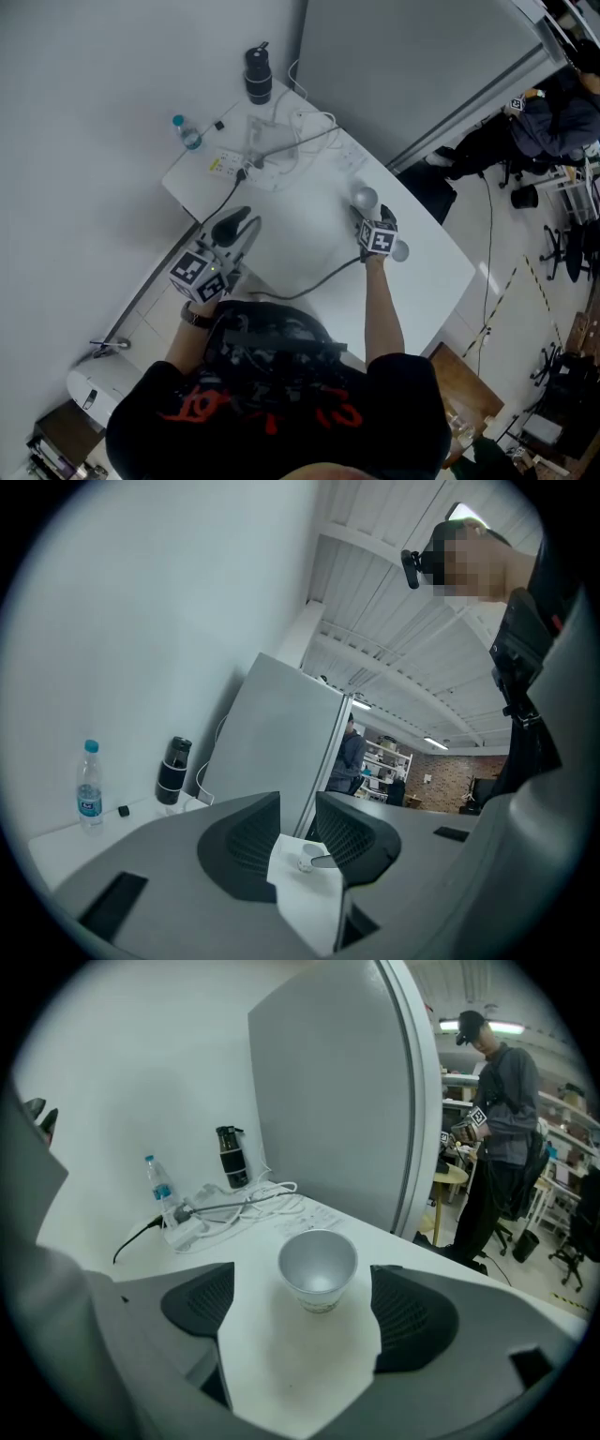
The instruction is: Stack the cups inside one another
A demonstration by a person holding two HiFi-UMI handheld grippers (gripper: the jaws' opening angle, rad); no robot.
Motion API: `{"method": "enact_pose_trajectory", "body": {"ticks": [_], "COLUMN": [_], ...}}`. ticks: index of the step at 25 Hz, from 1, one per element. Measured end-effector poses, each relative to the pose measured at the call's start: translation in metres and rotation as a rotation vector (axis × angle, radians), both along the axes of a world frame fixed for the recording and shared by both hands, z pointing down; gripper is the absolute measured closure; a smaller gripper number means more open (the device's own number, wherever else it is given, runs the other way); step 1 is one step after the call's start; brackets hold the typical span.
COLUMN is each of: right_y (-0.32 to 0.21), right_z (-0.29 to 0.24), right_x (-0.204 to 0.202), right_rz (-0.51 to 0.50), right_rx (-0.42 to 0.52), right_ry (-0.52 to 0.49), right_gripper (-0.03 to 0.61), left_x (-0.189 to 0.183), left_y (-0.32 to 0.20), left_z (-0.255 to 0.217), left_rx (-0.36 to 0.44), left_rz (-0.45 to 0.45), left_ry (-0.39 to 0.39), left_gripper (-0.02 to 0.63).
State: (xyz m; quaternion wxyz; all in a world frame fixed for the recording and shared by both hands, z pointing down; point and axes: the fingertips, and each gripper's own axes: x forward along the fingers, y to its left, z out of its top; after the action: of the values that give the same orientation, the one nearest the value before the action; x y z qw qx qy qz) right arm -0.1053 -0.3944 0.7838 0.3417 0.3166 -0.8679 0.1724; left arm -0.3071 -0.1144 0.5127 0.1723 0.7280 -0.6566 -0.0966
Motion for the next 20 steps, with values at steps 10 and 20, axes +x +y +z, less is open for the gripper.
{"method": "enact_pose_trajectory", "body": {"ticks": [10, 20], "right_y": [-0.025, -0.018], "right_z": [0.026, -0.002], "right_x": [-0.017, -0.006], "right_rz": [-0.030, 0.032], "right_rx": [-0.005, 0.015], "right_ry": [0.130, 0.051], "right_gripper": [0.215, 0.221], "left_x": [-0.017, -0.013], "left_y": [0.005, -0.006], "left_z": [-0.003, -0.014], "left_rx": [-0.009, 0.020], "left_rz": [-0.046, -0.023], "left_ry": [-0.015, -0.016], "left_gripper": [0.491, 0.491]}}
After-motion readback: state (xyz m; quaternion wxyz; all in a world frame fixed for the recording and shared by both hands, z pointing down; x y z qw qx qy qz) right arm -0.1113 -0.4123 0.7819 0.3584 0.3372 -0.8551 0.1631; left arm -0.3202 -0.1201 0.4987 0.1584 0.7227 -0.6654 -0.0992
